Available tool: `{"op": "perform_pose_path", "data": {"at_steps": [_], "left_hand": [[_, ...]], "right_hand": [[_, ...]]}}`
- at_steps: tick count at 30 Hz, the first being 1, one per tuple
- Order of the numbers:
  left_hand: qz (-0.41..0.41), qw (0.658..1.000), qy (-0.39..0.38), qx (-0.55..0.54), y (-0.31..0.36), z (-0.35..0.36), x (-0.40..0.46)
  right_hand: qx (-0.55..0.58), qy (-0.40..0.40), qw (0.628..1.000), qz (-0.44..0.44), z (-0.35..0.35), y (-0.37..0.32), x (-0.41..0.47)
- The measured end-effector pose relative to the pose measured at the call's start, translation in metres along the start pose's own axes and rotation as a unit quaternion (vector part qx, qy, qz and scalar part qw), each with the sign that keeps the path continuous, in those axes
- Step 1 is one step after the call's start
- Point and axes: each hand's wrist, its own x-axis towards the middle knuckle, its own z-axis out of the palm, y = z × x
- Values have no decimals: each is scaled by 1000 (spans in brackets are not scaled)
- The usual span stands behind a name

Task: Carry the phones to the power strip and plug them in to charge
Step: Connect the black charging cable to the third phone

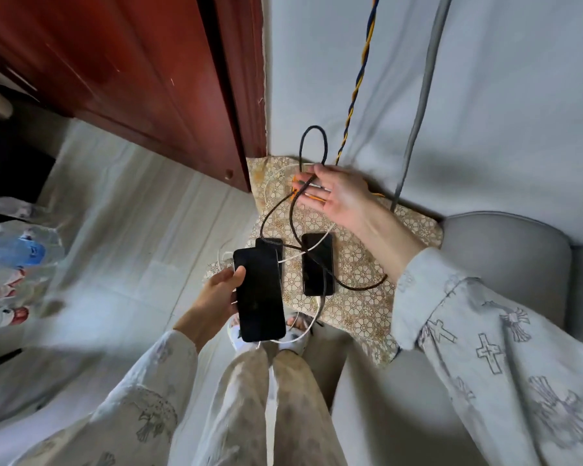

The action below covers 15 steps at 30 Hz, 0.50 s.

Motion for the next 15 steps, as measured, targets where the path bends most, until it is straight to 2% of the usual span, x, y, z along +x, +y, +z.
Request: {"op": "perform_pose_path", "data": {"at_steps": [6,11,15], "left_hand": [[-13,995,-11,-94,-13,29,63],[-73,972,-76,-211,-23,45,104],[-82,961,-88,-251,-39,55,112]], "right_hand": [[-65,49,997,0,-18,24,48],[-43,19,999,13,-24,33,76],[-90,63,994,12,-27,42,84]]}}
